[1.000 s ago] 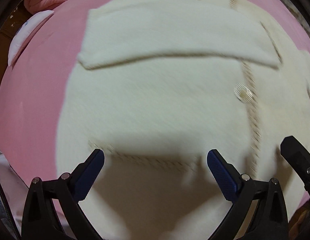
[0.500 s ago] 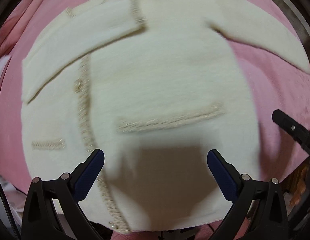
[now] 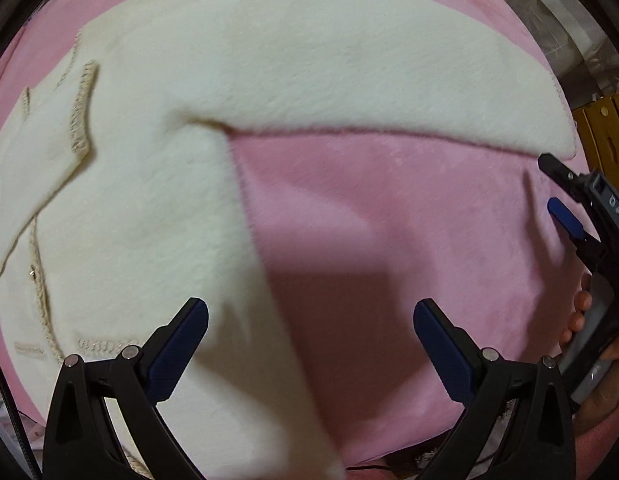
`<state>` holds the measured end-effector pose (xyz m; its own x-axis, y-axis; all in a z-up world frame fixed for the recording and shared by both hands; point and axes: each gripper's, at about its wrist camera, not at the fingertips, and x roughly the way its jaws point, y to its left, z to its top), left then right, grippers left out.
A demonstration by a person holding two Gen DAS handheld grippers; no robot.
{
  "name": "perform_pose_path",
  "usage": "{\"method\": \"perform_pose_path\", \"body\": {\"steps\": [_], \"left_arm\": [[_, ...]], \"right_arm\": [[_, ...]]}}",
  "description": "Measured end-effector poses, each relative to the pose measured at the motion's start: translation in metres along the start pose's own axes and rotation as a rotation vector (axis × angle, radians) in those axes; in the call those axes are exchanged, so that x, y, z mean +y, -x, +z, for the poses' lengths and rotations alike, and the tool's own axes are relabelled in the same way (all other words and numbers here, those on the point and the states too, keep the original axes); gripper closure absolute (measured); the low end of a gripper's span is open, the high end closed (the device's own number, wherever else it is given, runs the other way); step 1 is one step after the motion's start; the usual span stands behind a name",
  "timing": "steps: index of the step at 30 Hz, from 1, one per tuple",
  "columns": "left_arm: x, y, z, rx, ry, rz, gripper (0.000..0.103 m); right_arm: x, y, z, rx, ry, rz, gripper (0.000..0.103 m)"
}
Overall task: Fold large clothes
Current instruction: 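Grasp the other sleeve cuff with the right tool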
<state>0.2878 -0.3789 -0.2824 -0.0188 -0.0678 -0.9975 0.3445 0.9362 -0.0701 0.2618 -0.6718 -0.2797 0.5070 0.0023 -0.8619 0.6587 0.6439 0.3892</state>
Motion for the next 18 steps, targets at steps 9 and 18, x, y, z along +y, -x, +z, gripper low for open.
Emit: {"method": "perform_pose_path", "body": {"steps": [9, 18], "left_arm": [[0.012, -0.013, 0.032, 0.037, 0.071, 0.016, 0.001], [0.032, -0.004, 0.023, 0.034, 0.169, 0.008, 0.001]], "right_arm": [[-0.03, -0.014, 0.045, -0.117, -0.218, 0.066, 0.027], [0.0, 0.018, 0.033, -0.29, -0.2, -0.013, 0.086]]}}
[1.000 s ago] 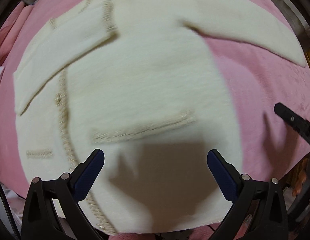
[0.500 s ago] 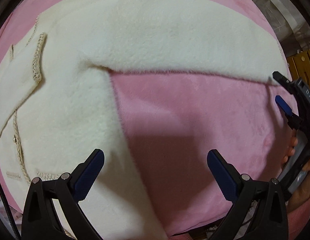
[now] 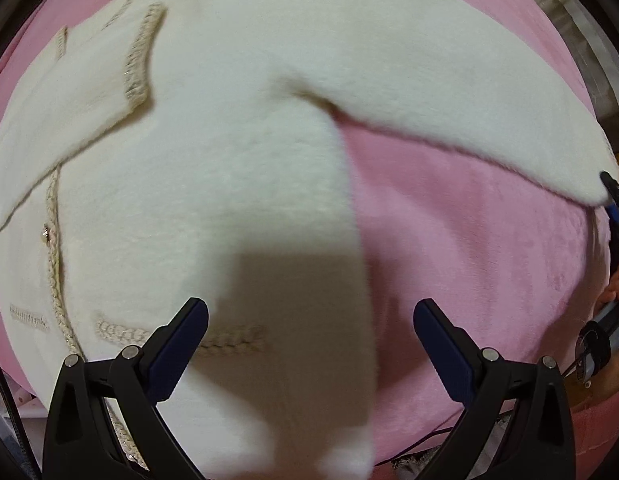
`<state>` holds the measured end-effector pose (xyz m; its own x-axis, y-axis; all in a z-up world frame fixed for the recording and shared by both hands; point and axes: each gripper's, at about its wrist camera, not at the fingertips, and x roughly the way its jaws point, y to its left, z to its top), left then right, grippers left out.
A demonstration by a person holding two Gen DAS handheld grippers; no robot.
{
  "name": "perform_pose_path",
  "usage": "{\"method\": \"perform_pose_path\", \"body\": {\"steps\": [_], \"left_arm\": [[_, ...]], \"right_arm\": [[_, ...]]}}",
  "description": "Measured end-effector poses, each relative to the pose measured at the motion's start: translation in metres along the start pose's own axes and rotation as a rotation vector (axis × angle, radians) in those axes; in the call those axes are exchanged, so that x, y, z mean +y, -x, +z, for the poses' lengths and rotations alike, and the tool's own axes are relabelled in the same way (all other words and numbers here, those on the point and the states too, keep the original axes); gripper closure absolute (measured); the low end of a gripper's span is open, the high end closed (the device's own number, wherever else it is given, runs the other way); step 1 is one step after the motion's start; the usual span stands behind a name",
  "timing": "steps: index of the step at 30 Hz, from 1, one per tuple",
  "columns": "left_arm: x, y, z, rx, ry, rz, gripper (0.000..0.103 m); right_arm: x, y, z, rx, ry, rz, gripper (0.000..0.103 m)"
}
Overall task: Fold large clothes
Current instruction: 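Grasp the other sleeve cuff with the right tool, then lay the held sleeve across the cardigan body with the right tool and release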
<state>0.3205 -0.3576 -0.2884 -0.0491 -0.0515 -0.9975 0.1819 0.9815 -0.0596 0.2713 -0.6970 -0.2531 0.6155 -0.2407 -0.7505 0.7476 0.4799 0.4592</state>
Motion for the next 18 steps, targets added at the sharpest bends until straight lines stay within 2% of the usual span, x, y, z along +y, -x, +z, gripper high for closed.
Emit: {"method": "perform_pose_path", "body": {"steps": [4, 8, 14, 18], "left_arm": [[0.025, 0.009, 0.006, -0.05, 0.042, -0.019, 0.001], [0.061, 0.024, 0.002, -0.103, 0.09, -0.056, 0.001], [0.134, 0.047, 0.002, -0.185, 0.124, -0.111, 0.001], [0.213, 0.044, -0.01, -0.217, 0.119, -0.136, 0.001]], "right_arm": [[0.047, 0.039, -0.015, -0.137, 0.125, -0.001, 0.087], [0.099, 0.072, -0.037, -0.217, 0.208, 0.046, 0.088], [0.182, 0.103, -0.094, -0.24, 0.316, 0.13, 0.089], [0.233, 0.108, -0.154, -0.237, 0.401, 0.152, 0.092]]}}
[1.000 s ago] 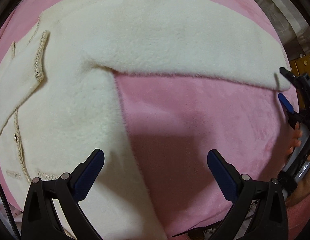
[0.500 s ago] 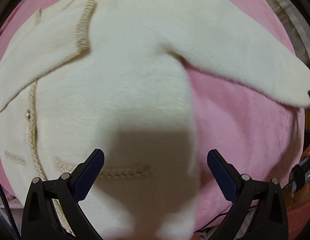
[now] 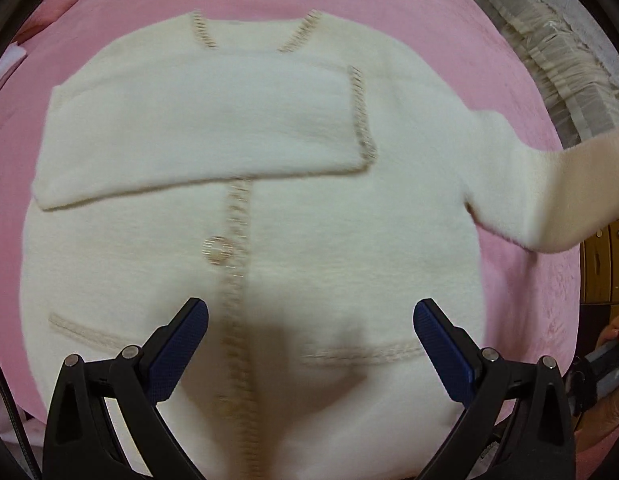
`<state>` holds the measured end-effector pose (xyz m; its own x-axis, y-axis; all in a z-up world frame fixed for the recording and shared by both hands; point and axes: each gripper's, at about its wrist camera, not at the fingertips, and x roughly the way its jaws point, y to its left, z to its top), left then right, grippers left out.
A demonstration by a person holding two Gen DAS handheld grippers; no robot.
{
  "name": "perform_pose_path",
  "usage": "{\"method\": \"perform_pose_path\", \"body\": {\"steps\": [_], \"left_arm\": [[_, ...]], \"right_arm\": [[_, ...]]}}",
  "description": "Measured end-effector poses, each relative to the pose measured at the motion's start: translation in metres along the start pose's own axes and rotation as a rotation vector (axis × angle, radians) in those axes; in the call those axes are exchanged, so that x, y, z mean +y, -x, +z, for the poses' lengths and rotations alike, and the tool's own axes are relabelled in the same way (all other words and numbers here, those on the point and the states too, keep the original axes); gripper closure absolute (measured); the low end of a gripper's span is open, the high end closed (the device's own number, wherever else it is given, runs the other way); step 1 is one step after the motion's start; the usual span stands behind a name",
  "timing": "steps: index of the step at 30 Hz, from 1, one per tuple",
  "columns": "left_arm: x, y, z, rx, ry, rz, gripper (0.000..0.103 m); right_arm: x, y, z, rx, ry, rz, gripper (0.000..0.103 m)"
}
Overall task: Fold large clothes
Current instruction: 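Lay the held sleeve across the cardigan body with the right tool and release, then grasp the braided front edge with the left tool and lift it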
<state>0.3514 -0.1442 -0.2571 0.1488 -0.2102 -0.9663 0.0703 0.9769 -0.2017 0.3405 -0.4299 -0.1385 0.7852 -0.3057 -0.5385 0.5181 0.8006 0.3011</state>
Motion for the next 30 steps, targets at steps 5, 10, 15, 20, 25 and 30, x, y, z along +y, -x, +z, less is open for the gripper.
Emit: {"method": "perform_pose_path", "body": {"steps": [5, 10, 15, 20, 25, 30], "left_arm": [[0.068, 0.003, -0.001, 0.0, 0.007, 0.029, 0.001], [0.13, 0.002, -0.008, 0.0, 0.074, 0.02, 0.001], [0.18, 0.005, -0.01, 0.028, 0.13, -0.006, 0.001], [0.2, 0.011, -0.007, -0.002, 0.093, -0.016, 0.001], [0.191, 0.008, 0.001, -0.015, 0.018, -0.046, 0.001], [0.169, -0.002, 0.01, -0.027, -0.025, -0.077, 0.001]], "right_arm": [[0.074, -0.018, -0.051, 0.07, 0.039, 0.058, 0.092], [0.129, -0.047, -0.104, 0.213, 0.106, 0.091, 0.09], [0.163, -0.093, -0.162, 0.502, 0.193, 0.172, 0.057], [0.18, -0.09, -0.194, 0.573, 0.263, 0.193, 0.036], [0.183, -0.081, -0.2, 0.61, 0.28, 0.205, 0.032], [0.17, -0.085, -0.204, 0.631, 0.294, 0.203, 0.03]]}}
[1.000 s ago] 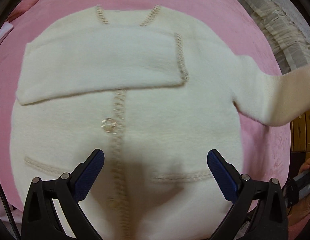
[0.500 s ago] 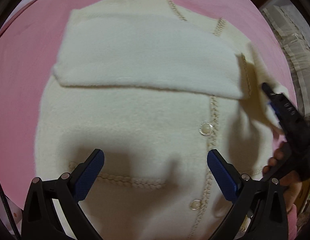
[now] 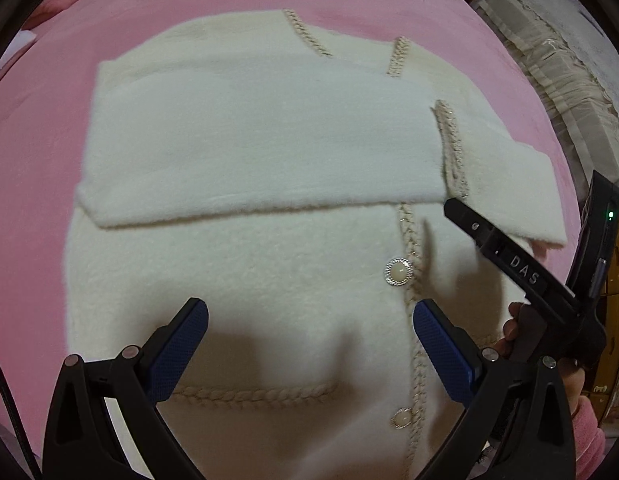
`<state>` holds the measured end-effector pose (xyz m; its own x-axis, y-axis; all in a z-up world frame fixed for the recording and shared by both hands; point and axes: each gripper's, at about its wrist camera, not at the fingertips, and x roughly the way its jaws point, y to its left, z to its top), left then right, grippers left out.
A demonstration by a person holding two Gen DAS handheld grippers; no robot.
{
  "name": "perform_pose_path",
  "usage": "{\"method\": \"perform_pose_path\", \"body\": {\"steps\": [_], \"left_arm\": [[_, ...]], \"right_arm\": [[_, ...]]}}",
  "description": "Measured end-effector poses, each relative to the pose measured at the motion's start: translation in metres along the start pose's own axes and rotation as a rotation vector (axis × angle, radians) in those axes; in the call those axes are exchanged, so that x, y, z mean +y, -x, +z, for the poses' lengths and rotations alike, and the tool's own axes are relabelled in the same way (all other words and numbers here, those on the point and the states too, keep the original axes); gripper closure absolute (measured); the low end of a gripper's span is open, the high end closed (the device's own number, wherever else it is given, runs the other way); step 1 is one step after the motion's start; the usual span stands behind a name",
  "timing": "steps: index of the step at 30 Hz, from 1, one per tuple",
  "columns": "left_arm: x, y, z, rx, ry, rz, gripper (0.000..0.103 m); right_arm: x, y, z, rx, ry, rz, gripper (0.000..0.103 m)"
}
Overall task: Fold large clothes
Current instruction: 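Grasp the braided front edge with the left tool and lift it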
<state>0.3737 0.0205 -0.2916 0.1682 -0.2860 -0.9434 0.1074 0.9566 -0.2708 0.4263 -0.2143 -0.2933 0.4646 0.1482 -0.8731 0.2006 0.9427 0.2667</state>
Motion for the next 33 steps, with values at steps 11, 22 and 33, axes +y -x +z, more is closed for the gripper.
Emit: {"method": "perform_pose_path", "body": {"steps": [11, 22, 33], "left_arm": [[-0.074, -0.036, 0.034, -0.044, 0.022, -0.168, 0.001], [-0.142, -0.084, 0.065, -0.087, -0.083, -0.156, 0.046], [-0.184, -0.113, 0.078, -0.076, -0.103, 0.057, 0.061]], "right_arm": [[-0.054, 0.012, 0.001, 0.026, -0.054, 0.066, 0.03], [-0.11, 0.039, -0.003, 0.012, -0.033, 0.025, 0.03], [-0.152, 0.054, -0.005, -0.02, -0.162, -0.016, 0.03]]}}
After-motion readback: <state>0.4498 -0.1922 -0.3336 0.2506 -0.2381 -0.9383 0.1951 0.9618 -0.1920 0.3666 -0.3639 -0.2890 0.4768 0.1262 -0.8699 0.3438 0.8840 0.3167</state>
